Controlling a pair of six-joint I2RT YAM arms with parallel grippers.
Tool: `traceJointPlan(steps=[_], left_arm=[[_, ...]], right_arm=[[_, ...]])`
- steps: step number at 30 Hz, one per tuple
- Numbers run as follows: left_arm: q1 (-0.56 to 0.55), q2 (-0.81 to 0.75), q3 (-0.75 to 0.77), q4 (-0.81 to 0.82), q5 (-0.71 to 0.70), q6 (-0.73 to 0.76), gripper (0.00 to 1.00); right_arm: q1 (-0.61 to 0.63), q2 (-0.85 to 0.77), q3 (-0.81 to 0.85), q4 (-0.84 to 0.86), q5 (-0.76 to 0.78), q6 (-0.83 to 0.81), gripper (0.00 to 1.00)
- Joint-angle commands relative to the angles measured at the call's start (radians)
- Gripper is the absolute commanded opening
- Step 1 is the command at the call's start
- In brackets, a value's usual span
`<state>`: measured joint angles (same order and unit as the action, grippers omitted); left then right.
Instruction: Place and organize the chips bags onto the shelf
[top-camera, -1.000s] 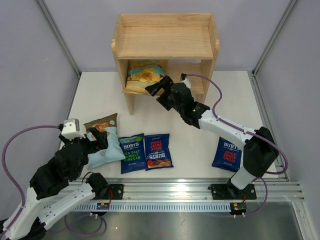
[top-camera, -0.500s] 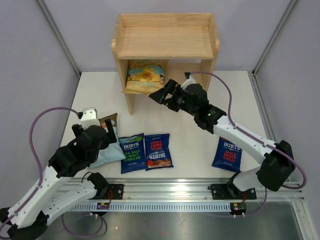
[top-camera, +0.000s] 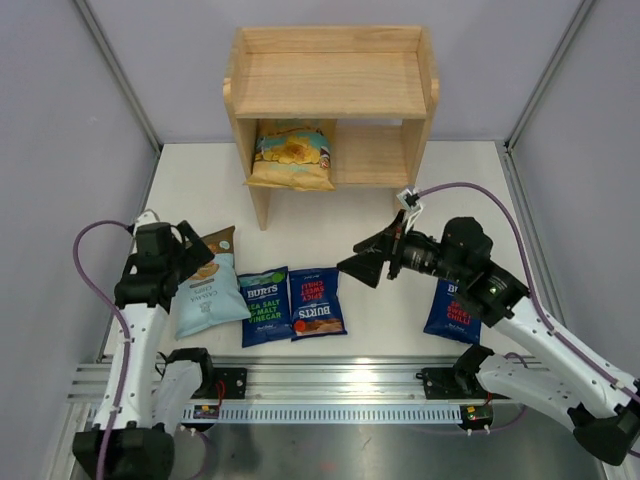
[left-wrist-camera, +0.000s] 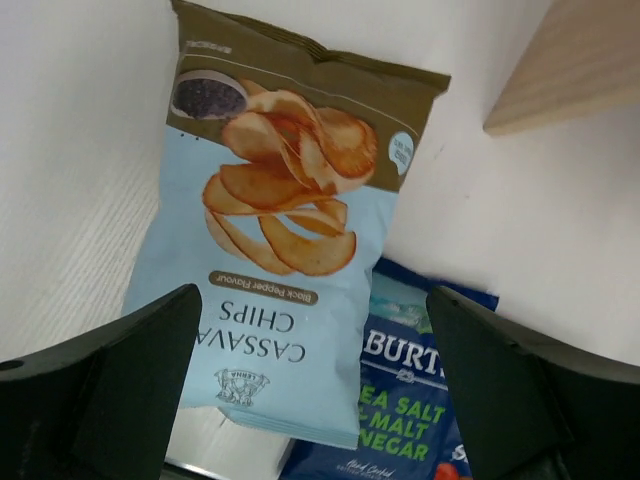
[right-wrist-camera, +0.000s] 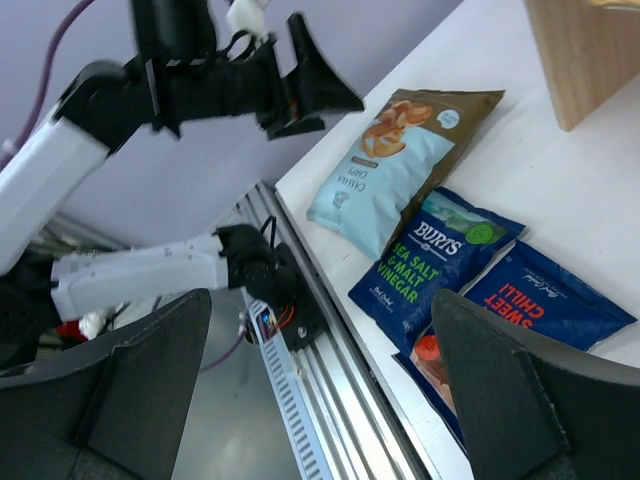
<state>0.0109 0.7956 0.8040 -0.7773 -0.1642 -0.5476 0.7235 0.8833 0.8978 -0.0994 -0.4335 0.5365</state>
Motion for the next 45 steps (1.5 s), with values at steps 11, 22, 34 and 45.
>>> traceJointPlan(steps=[11, 22, 34, 45], left_arm=[[0.546, 0.269, -0.172, 0.426, 0.411, -0.069, 0.99], [0.584, 0.376, -0.252, 0.507, 0.488, -0.074, 0.99], [0.583, 0.453, -0.451, 0.734, 0.580, -0.140, 0.91], [0.581, 0.351, -0.563, 0.852, 0.563, -0.262, 0.26]], right_arm=[[-0.001, -0.167, -0.172, 0.009, -0.301, -0.270, 1.00], [-0.001, -0.193, -0.215, 0.066, -0.380, -0.244, 0.99], [-0.001, -0.233, -0.243, 0.064, -0.332, -0.219, 0.98], [-0.001, -0.185, -0.244, 0.069, -0.304, -0.219, 0.99]])
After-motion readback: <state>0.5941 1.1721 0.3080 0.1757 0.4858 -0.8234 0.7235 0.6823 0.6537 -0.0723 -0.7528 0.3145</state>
